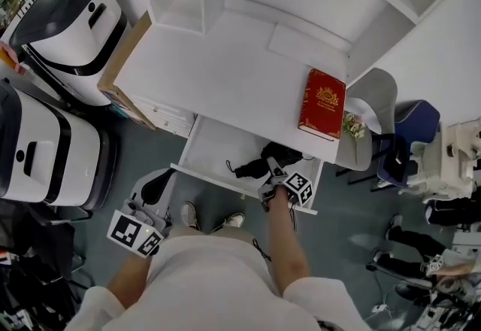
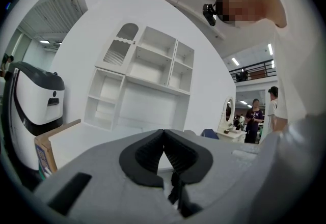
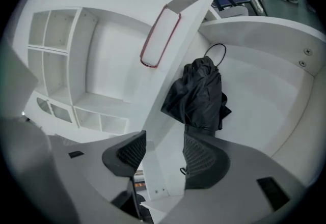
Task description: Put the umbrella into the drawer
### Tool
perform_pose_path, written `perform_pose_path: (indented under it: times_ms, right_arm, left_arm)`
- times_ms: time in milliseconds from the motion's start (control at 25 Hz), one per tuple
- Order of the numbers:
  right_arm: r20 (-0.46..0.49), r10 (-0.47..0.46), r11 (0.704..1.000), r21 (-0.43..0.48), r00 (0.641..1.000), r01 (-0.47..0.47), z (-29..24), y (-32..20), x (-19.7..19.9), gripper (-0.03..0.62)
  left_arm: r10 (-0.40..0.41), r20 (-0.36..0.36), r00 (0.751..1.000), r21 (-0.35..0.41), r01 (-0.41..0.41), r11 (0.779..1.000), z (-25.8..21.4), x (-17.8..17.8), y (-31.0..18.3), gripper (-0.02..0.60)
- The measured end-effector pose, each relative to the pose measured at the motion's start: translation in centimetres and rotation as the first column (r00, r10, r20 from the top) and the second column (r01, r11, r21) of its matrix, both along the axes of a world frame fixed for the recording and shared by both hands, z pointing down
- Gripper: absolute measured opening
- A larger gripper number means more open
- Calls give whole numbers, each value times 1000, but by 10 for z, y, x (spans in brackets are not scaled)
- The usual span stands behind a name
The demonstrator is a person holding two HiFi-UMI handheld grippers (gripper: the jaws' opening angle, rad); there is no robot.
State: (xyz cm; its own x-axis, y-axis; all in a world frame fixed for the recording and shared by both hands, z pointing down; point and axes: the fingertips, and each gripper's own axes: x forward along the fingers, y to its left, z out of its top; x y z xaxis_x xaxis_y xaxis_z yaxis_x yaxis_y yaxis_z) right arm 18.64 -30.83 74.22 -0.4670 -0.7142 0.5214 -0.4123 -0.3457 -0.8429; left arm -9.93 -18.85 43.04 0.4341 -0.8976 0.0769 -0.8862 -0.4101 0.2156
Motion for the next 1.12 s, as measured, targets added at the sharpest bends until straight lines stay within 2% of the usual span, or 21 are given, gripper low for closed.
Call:
perform_pose_path:
  times_ms: [160, 320, 480, 680, 920, 960, 1080, 1120]
  right_arm:
    - [44, 7, 995, 95, 999, -11, -26, 6, 6, 162]
    - [53, 7, 989, 145, 999, -15, -42, 11, 16, 11]
    - [56, -24, 971, 237, 998, 10, -67, 13, 19, 0]
    - [-4, -57, 939, 339, 998, 55, -101, 17, 29, 0]
    - [-115, -62, 864, 491, 991, 111, -171, 12, 56, 0]
    - [-139, -69, 845, 519, 988, 131, -184, 11, 59, 0]
    - [-188, -91, 757, 625, 978, 191, -227, 9, 63, -1]
    - [-204, -83, 741, 641, 975, 198, -238, 10, 66, -2]
  left_arm:
    - [40, -8, 999, 19, -40, 999, -4, 10, -3, 15]
    - [74, 1, 997, 38, -74, 997, -7, 20, -6, 14]
    - [102, -3, 995, 46, -101, 994, -9, 28, -10, 15]
    - [137, 1, 991, 49, -137, 989, -7, 39, -11, 14]
    - [169, 5, 986, 85, -169, 982, -15, 52, -20, 14]
    - [173, 7, 985, 93, -173, 981, -18, 54, -22, 15]
    - [178, 13, 984, 129, -178, 976, -28, 59, -29, 14]
    - [178, 13, 984, 142, -178, 974, -32, 59, -31, 14]
